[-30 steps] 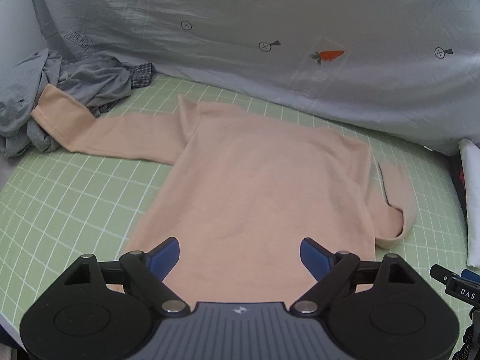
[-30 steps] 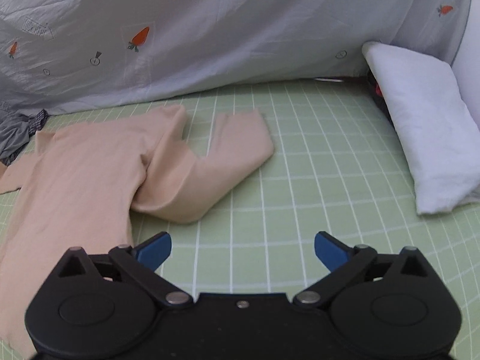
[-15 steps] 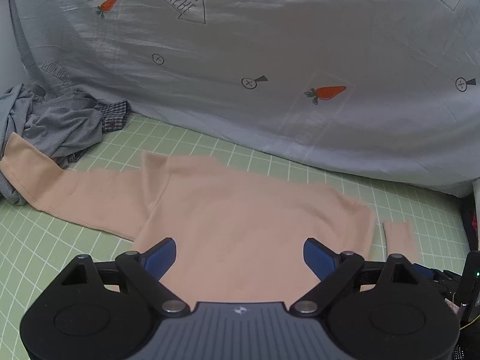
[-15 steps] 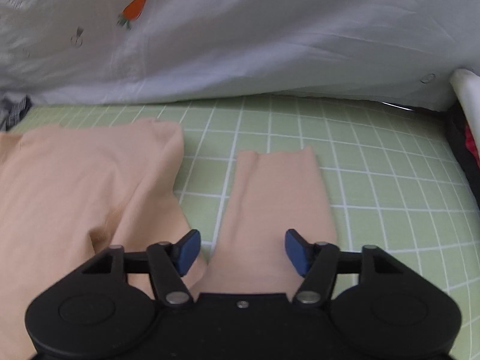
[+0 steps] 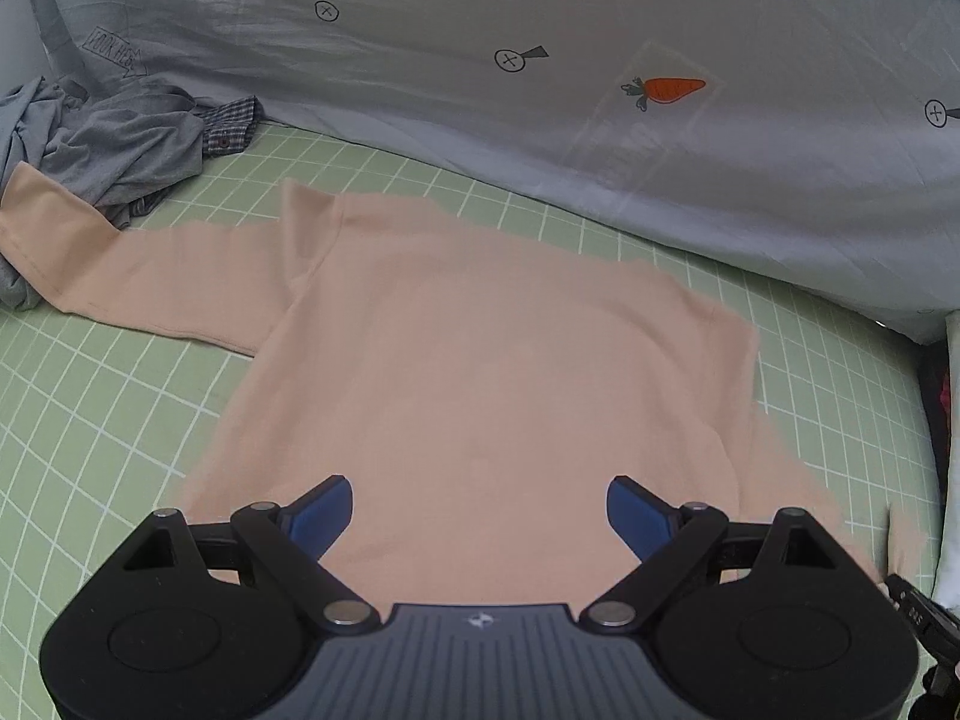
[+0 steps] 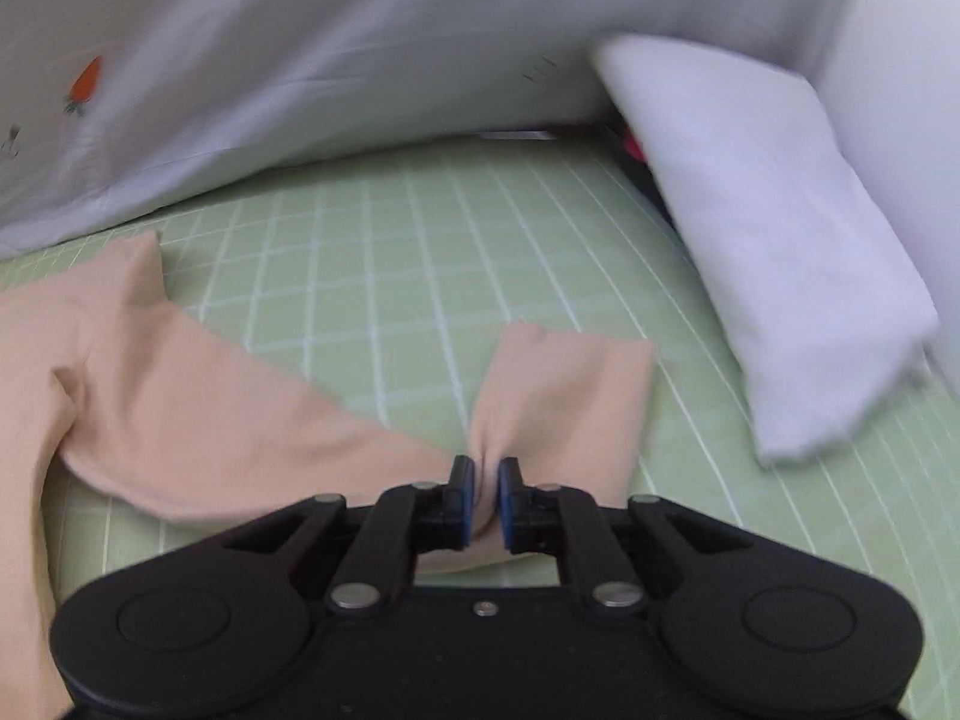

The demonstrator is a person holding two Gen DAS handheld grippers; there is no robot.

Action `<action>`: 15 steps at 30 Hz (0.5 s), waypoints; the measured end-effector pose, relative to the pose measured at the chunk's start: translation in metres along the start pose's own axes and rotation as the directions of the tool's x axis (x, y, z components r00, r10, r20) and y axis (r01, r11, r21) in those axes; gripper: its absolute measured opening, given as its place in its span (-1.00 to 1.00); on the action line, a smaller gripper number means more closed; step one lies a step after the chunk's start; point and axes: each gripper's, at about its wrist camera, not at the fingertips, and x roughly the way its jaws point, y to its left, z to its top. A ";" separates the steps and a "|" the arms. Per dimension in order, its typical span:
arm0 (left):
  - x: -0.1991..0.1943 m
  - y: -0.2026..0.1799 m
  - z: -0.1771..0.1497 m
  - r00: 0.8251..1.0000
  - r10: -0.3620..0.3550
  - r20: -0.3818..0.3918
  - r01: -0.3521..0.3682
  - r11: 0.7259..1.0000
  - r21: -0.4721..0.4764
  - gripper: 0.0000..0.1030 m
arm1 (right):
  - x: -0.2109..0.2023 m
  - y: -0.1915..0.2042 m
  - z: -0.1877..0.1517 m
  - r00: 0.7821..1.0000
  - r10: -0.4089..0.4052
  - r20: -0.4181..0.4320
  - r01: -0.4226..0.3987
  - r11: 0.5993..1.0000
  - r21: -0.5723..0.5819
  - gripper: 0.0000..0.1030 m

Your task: Fold clothes

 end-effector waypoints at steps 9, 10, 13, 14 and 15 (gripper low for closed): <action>-0.008 -0.012 -0.007 0.999 -0.033 0.003 0.033 0.999 0.035 0.78 | 0.007 -0.029 0.006 1.000 0.000 -0.004 0.001 0.972 0.235 0.28; -0.008 -0.012 -0.007 0.999 -0.032 0.003 0.032 0.999 0.032 0.78 | 0.013 -0.029 0.009 1.000 -0.008 -0.021 0.013 0.971 0.241 0.28; -0.009 -0.012 -0.007 1.000 -0.027 0.008 0.027 0.999 0.022 0.78 | 0.028 -0.030 0.016 0.998 -0.020 -0.064 0.035 0.969 0.244 0.19; -0.010 -0.012 -0.007 1.000 -0.025 0.011 0.025 0.999 0.020 0.78 | 0.031 -0.031 0.017 0.997 -0.019 -0.075 0.037 0.971 0.238 0.05; -0.011 -0.012 -0.007 1.000 -0.024 0.014 0.024 1.000 0.017 0.78 | 0.035 -0.032 0.018 0.996 -0.017 -0.083 0.036 0.972 0.230 -0.04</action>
